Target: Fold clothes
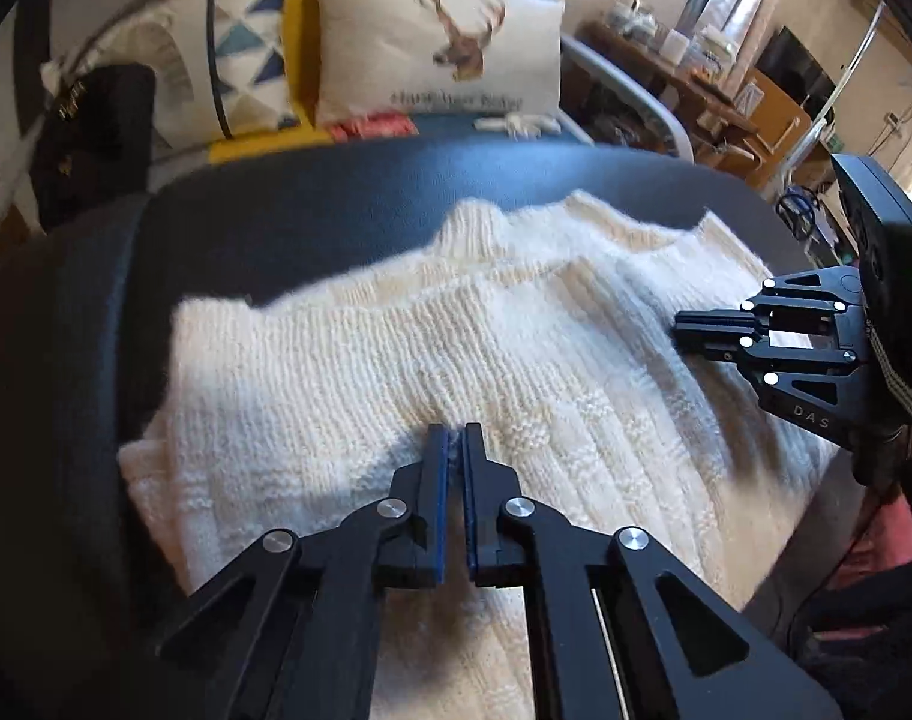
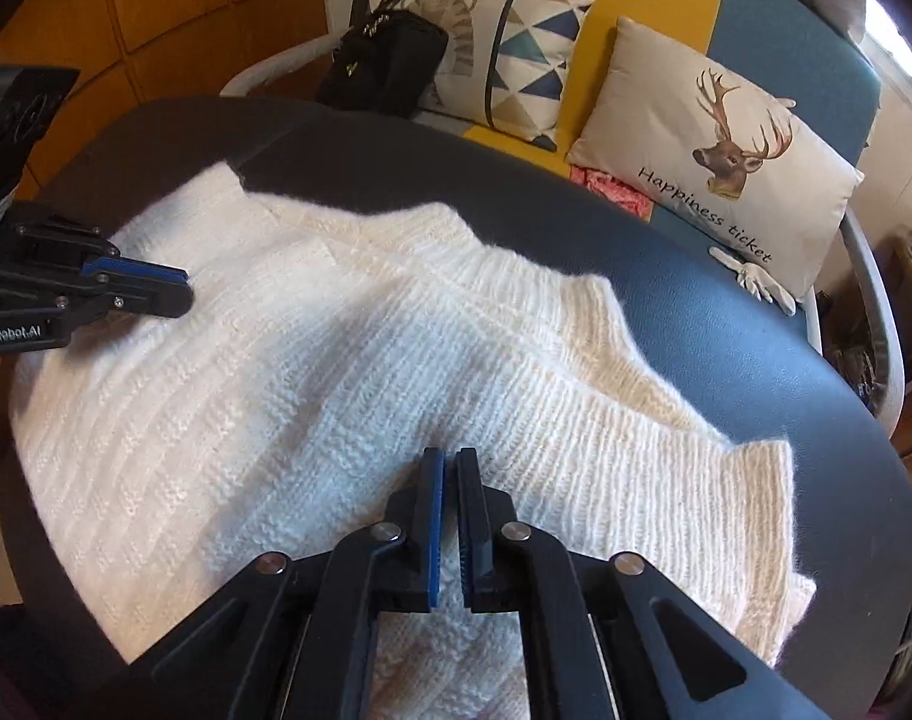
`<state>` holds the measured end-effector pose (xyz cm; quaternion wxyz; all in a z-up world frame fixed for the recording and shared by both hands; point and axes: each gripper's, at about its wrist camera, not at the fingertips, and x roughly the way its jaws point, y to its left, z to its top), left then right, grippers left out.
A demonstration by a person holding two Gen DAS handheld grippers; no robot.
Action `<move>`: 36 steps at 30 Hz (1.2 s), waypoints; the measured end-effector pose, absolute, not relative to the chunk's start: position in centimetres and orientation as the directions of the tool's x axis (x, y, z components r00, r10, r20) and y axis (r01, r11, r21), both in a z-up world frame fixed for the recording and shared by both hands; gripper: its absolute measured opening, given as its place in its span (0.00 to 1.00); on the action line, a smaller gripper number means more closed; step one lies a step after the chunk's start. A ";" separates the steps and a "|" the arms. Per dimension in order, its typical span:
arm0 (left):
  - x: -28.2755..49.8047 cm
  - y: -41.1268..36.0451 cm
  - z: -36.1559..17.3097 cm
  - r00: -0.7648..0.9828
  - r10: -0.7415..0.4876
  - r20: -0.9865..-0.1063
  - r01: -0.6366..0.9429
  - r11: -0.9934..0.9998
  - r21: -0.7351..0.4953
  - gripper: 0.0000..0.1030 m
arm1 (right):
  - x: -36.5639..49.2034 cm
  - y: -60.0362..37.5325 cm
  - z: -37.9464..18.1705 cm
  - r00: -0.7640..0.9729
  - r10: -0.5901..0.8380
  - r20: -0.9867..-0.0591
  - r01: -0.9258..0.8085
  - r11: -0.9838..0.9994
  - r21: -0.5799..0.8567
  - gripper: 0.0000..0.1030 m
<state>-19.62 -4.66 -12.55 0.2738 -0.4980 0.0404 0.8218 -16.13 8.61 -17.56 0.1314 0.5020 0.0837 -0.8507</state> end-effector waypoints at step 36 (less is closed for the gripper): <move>-18.6 -9.7 -13.7 -0.425 0.396 -0.814 -0.320 -0.907 -0.274 0.14 | -10.0 25.2 -19.6 -0.532 -0.124 -0.838 -0.132 -0.965 0.227 0.18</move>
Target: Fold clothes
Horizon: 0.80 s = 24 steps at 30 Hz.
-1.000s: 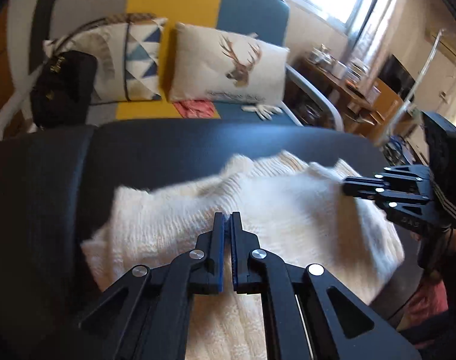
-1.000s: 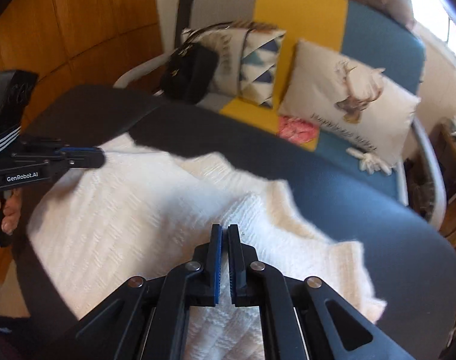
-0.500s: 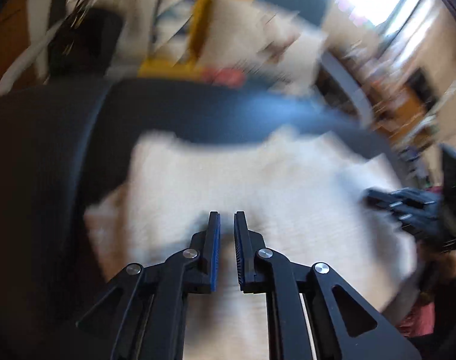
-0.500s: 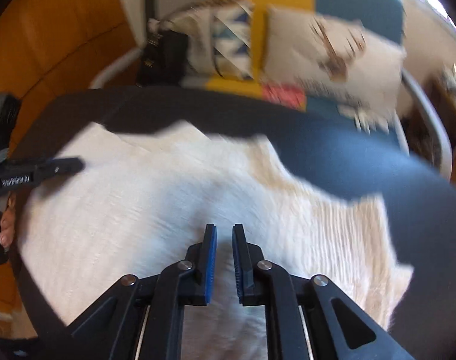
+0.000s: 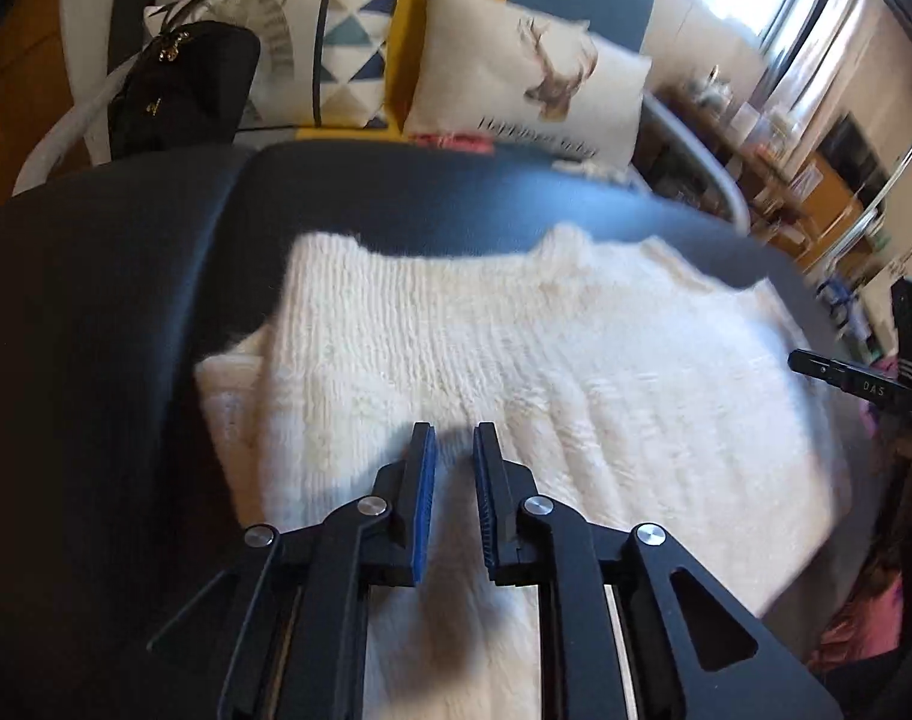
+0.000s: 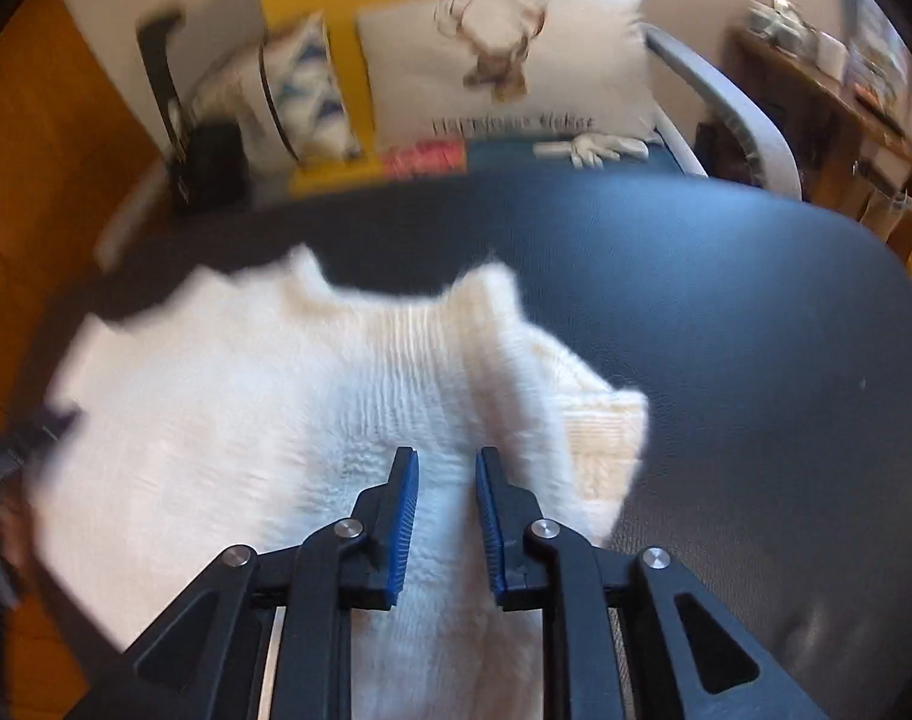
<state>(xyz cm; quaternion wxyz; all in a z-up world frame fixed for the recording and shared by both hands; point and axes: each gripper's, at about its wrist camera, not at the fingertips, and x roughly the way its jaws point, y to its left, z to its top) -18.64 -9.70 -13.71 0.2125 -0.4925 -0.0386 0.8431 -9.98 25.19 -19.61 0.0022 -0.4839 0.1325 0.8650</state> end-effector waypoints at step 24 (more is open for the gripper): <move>-16.0 -12.8 -13.7 -0.449 0.322 -0.833 -0.255 -0.940 -0.226 0.23 | -10.9 28.8 -18.0 -0.555 -0.068 -0.829 -0.159 -0.970 0.186 0.22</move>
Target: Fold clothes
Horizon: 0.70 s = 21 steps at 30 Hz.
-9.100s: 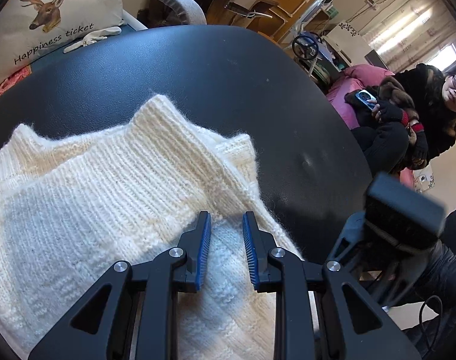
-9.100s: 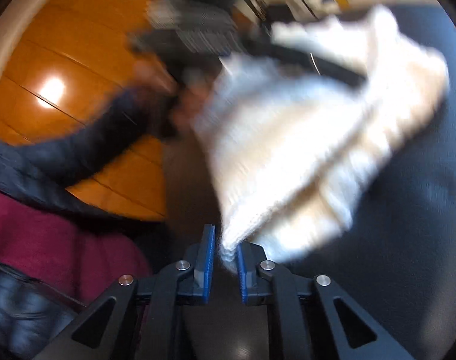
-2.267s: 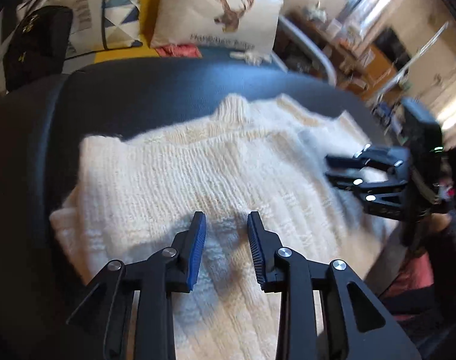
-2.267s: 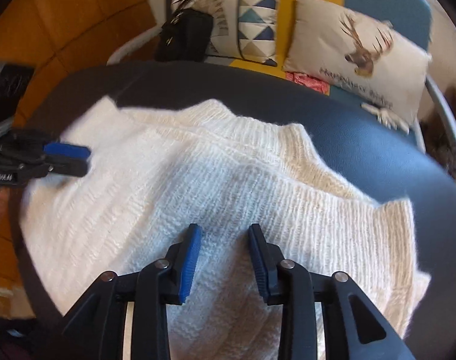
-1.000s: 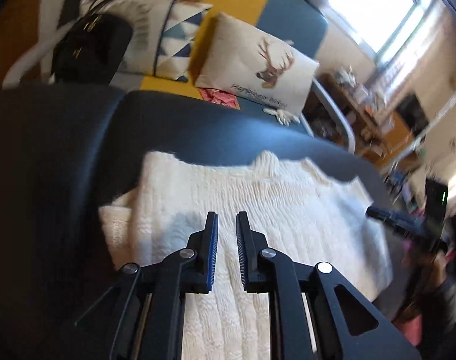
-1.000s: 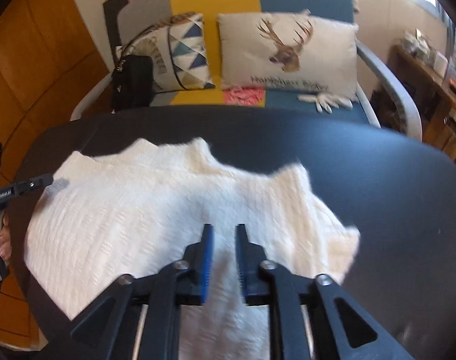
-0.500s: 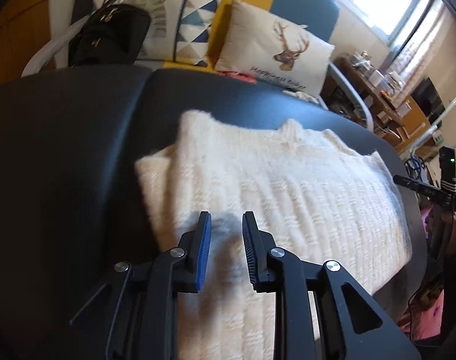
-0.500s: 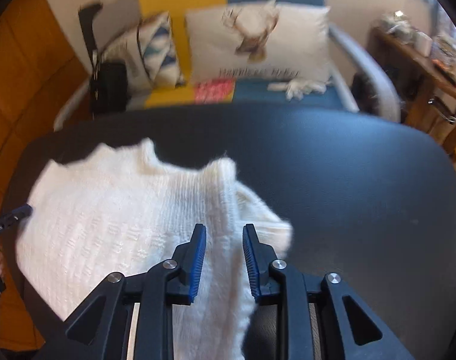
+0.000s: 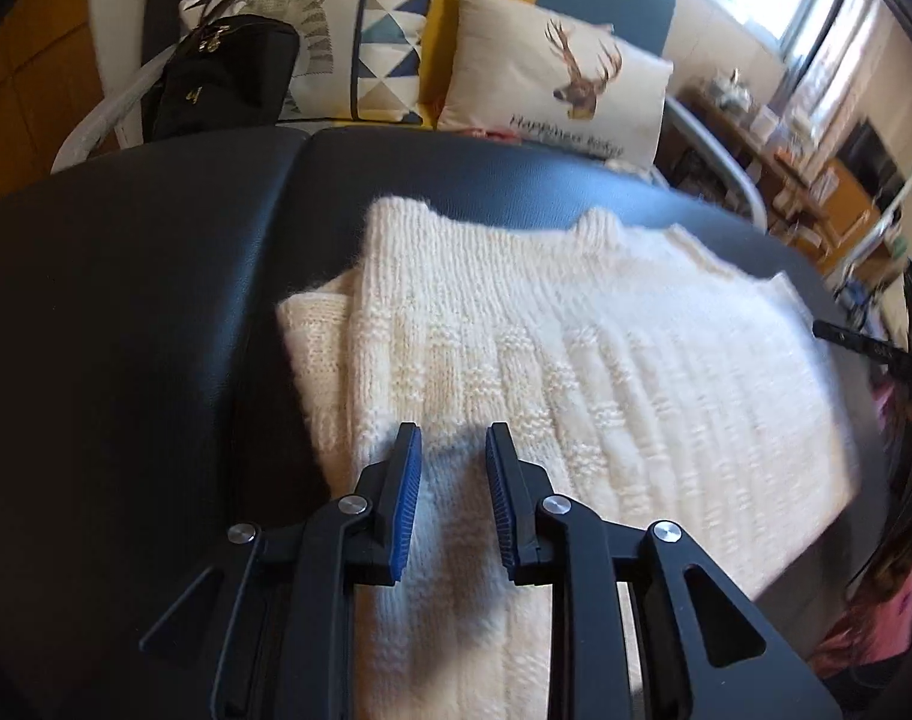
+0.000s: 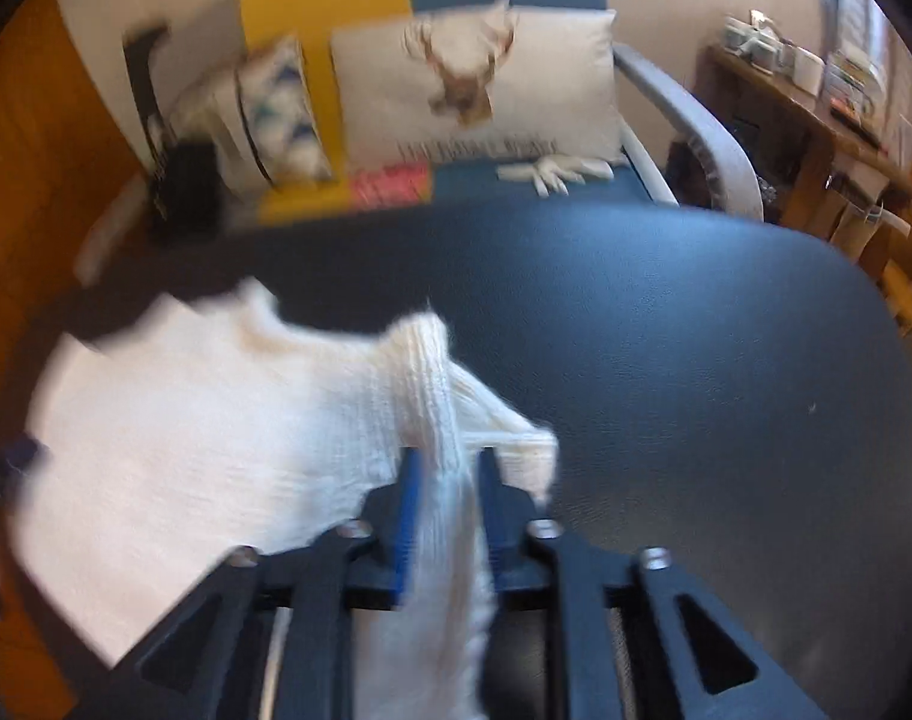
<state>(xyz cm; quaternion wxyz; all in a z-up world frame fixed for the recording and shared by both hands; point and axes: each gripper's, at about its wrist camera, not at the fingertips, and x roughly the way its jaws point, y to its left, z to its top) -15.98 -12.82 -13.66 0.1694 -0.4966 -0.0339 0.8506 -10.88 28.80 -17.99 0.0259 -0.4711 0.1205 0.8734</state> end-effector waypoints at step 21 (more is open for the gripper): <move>-7.5 -22.8 -13.4 -0.508 0.380 -0.773 -0.180 -0.925 -0.336 0.29 | -0.9 22.5 -16.9 -0.548 -0.087 -0.832 -0.050 -0.989 0.136 0.25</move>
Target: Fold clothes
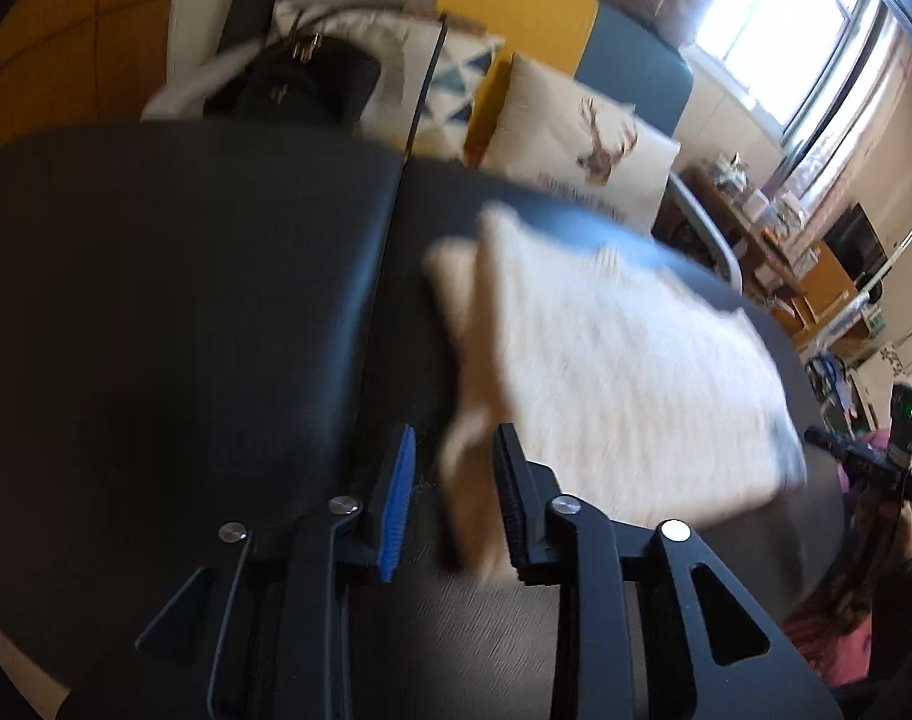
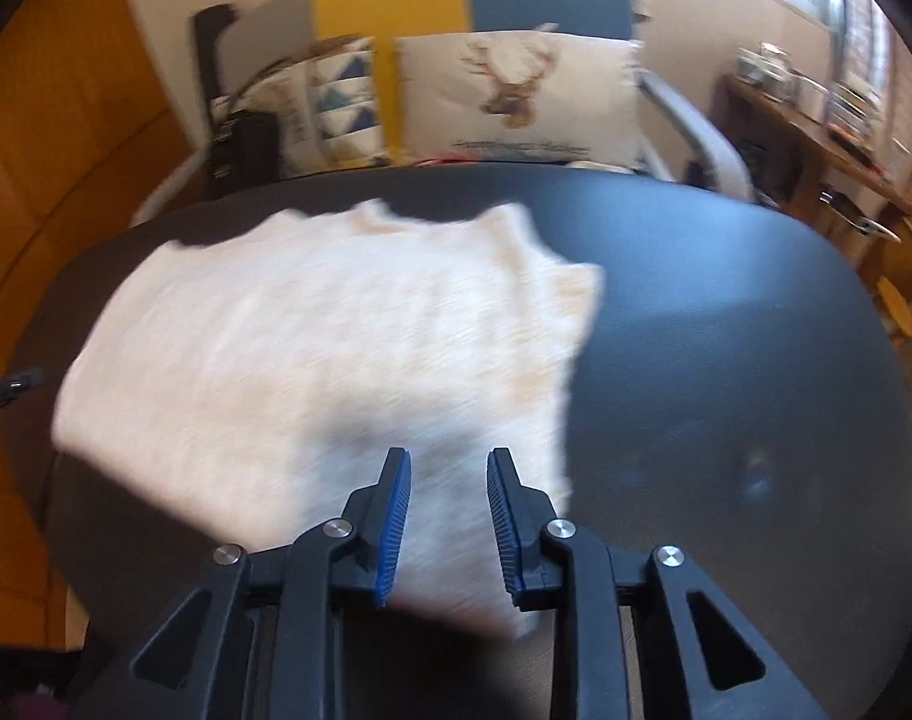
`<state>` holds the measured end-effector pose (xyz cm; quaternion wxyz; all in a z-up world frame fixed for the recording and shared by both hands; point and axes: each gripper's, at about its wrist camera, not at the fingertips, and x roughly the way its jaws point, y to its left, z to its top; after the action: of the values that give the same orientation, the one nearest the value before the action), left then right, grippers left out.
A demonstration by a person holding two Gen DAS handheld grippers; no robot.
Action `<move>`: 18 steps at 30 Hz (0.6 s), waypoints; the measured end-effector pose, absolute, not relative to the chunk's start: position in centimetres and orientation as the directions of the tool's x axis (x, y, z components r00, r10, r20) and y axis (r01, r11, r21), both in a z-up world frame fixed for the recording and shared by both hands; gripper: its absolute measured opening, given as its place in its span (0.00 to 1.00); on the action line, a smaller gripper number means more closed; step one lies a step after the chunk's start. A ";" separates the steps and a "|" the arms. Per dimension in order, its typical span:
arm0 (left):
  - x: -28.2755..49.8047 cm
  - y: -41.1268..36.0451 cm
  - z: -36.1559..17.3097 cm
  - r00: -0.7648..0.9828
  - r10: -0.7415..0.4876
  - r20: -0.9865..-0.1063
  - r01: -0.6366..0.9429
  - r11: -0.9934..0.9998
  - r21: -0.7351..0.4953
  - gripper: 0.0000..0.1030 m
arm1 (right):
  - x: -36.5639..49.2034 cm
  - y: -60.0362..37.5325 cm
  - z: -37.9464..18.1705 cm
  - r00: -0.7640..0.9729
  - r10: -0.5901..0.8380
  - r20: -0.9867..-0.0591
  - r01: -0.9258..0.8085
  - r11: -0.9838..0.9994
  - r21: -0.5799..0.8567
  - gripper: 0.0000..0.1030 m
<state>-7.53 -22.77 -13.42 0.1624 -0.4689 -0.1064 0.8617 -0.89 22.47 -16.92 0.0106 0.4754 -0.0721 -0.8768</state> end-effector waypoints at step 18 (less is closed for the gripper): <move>-5.3 -20.1 -14.7 -0.490 0.456 -0.743 -0.309 -0.888 -0.342 0.07 | -2.8 17.1 -19.7 -0.447 -0.023 -0.894 -0.021 -0.999 0.036 0.25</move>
<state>-5.26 -20.14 -14.75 0.2227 -0.4534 -0.0813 0.8592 -2.77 17.11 -19.75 0.0004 0.5260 -0.0208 -0.8502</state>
